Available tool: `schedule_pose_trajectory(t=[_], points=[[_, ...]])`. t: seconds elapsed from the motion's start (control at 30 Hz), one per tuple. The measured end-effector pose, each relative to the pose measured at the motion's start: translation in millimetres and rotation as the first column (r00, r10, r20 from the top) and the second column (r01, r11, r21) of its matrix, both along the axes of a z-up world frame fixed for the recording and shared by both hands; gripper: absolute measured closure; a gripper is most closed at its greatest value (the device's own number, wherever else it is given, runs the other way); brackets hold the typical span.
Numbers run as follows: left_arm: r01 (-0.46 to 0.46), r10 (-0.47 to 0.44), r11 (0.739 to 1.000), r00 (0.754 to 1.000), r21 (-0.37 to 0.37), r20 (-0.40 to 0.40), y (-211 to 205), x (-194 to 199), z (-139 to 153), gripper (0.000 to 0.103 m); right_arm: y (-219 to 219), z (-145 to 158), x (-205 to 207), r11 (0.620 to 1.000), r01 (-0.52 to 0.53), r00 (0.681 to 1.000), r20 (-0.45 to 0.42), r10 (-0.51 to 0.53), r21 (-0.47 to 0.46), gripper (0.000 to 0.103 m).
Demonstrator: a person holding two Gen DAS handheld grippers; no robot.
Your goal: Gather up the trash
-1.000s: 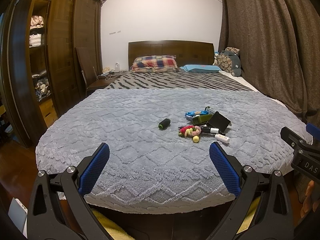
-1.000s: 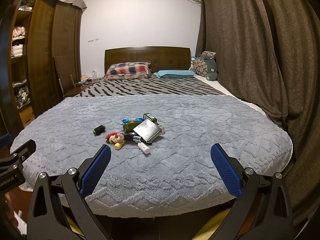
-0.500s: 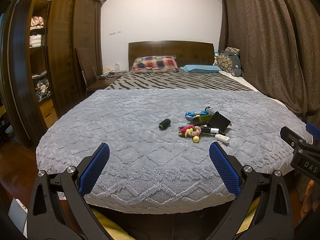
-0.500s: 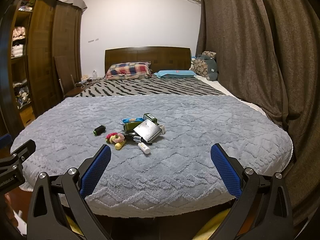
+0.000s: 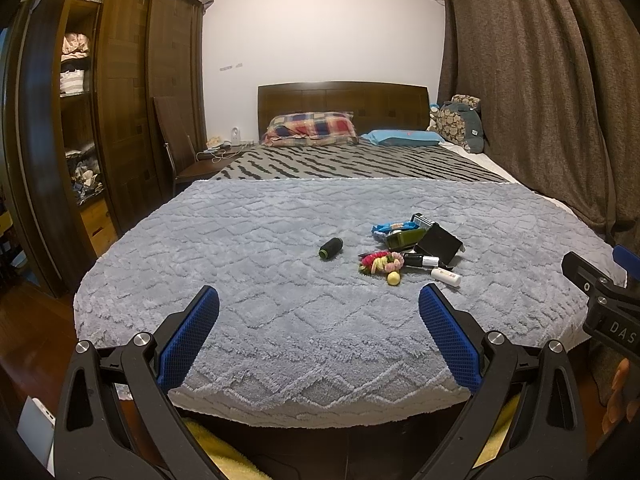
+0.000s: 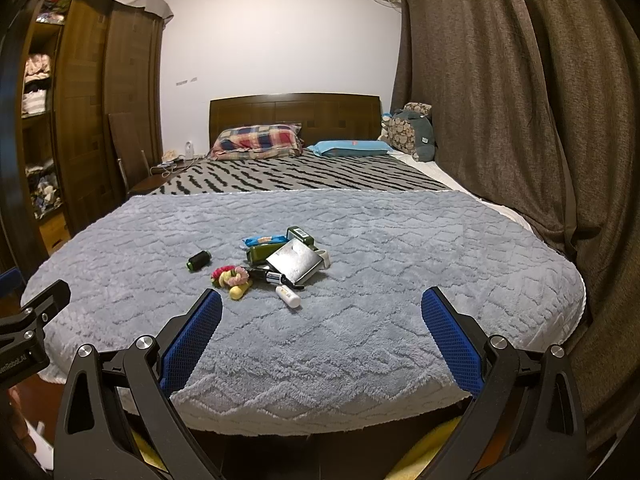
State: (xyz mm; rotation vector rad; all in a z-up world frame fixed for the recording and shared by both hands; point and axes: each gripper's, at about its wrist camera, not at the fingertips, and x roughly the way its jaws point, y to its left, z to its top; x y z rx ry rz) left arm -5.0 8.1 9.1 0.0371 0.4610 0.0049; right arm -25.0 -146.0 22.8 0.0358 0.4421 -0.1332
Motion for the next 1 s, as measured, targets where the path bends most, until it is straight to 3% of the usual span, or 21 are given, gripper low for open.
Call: schedule_pose_trajectory(t=[0.43,0.7,0.83,1.0], points=[[0.017,-0.017,1.0,1.0,-0.003,-0.026,4,8,-16,0.008,-8,-21,10,1.0,-0.009,1.0,0.008,0.009,0.018,0.003],[0.011,-0.011,1.0,0.992,-0.004,-0.128,7,45,-60,0.008,-9,-64,46,1.0,-0.006,0.998,-0.067,0.005,-0.013,0.003],[0.028,-0.029,1.0,0.984,-0.011,-0.174,7,67,-82,0.008,-18,-84,72,0.995,-0.047,0.991,-0.124,0.058,0.087,0.003],[0.047,-0.036,0.998,0.978,0.052,-0.204,1,95,-101,0.008,-22,-110,109,0.996,-0.053,0.981,-0.183,0.064,0.066,0.003]])
